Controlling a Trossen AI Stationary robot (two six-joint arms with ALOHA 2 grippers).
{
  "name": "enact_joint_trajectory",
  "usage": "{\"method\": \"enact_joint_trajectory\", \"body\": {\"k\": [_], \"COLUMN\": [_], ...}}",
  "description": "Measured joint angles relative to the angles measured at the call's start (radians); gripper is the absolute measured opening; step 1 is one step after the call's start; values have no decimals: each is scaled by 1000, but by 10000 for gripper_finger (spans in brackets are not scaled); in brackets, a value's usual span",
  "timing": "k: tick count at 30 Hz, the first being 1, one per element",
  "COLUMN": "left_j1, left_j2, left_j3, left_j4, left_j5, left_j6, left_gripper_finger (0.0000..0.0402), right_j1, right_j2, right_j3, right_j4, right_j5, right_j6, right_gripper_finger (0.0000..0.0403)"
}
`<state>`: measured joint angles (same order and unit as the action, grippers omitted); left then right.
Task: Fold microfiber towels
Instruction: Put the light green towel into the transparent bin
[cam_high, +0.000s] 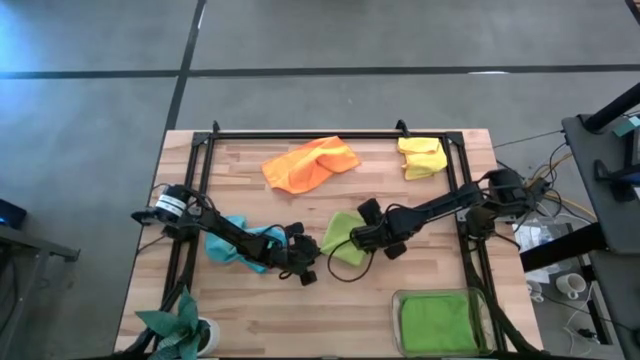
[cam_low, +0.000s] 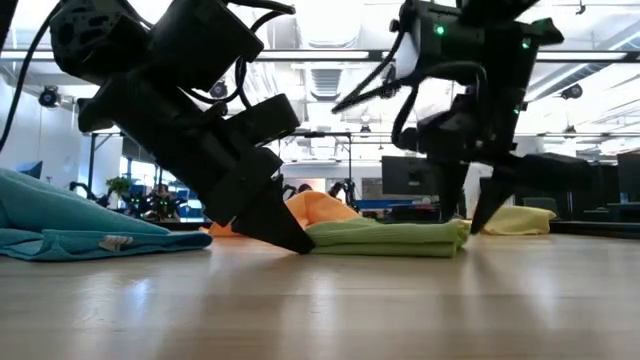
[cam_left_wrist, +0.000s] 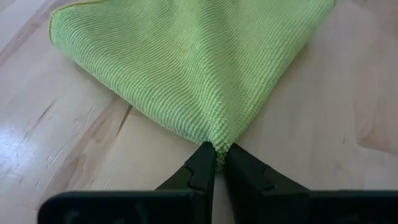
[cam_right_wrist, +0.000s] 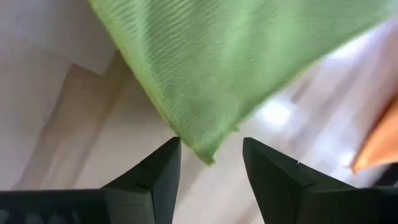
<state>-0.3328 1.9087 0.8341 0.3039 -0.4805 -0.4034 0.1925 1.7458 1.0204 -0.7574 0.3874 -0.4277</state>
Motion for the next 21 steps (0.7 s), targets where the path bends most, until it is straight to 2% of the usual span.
{"method": "enact_joint_trajectory", "body": {"k": [3,6,9,12,16,21], "left_j1": [0,0,-1,-2,-3,-2], "left_j2": [0,-3,-10,-24,-37,-39], "left_j3": [0,0,0,0,-2,-5], "left_j4": [0,0,-7,-16,-16,-16], "left_j5": [1,3,7,17,40,52], "left_j6": [1,1,-1,-14,-36,-61], "left_gripper_finger": [18,18,18,18,30,84], "right_j1": [-7,-39,-122,-212,-279,-287], "right_j2": [-29,-53,-66,-59,-20,55], "right_j3": [26,38,39,35,34,38], "right_j4": [-26,4,80,153,241,301], "right_j5": [-1,-34,-124,-263,-407,-493], "right_j6": [26,146,380,510,567,585], "right_gripper_finger": [171,171,172,182,211,255]}}
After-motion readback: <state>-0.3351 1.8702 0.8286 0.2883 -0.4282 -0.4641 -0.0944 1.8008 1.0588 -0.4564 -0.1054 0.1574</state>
